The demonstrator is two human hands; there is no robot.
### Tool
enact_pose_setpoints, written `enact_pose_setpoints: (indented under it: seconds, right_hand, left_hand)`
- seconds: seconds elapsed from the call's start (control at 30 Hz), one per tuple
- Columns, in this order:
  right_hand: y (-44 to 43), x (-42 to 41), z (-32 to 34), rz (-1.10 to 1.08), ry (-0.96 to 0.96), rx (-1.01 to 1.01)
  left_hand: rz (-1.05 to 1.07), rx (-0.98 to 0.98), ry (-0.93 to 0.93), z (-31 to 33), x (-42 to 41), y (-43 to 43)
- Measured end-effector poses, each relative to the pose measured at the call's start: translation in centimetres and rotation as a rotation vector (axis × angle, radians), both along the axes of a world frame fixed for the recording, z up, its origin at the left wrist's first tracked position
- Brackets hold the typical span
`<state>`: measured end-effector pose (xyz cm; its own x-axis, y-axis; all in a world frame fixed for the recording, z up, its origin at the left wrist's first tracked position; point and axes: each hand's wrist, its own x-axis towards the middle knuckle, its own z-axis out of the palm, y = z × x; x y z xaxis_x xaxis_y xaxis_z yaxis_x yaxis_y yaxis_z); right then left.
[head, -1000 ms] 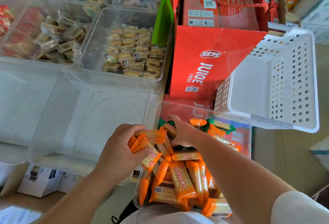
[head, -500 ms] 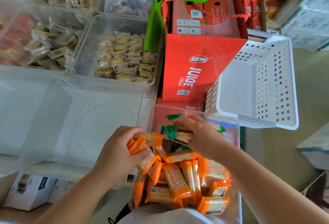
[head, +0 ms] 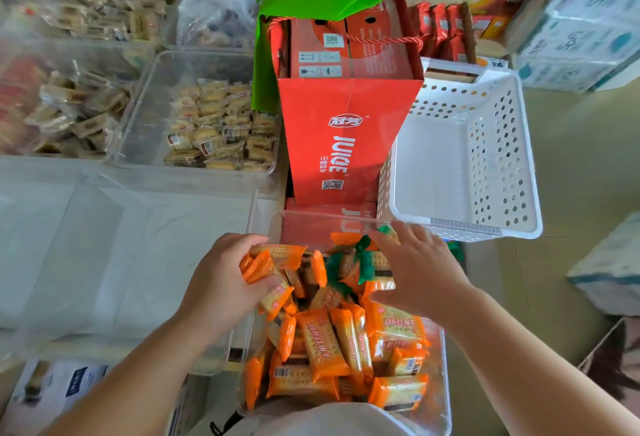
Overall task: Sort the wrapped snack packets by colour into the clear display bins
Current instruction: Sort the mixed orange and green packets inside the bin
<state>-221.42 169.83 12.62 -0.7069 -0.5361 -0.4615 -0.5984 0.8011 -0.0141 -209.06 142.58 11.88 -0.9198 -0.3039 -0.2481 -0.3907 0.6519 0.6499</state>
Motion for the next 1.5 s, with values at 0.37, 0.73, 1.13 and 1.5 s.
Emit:
enact_pose_setpoints:
  seconds: [0.37, 0.73, 1.13, 1.5]
  right_hand:
    - [-11.4, 0.5, -5.5, -0.087, -0.277, -0.276]
    - [-12.3, 0.6, -8.8, -0.09, -0.131, -0.049]
    - [-12.7, 1.5, -9.5, -0.105, -0.16, -0.036]
    - [-4.5, 0.7, 0.1, -0.202, -0.082, -0.095]
  left_hand:
    - [0.178, 0.052, 0.085, 0.2, 1.7, -0.8]
    - [0.23, 0.135, 0.098, -0.3, 3.0, -1.3]
    - [0.208, 0.131, 0.092, -0.1, 2.7, -1.4]
    - [0.037, -0.001, 0.115, 1.1, -0.9, -0.8]
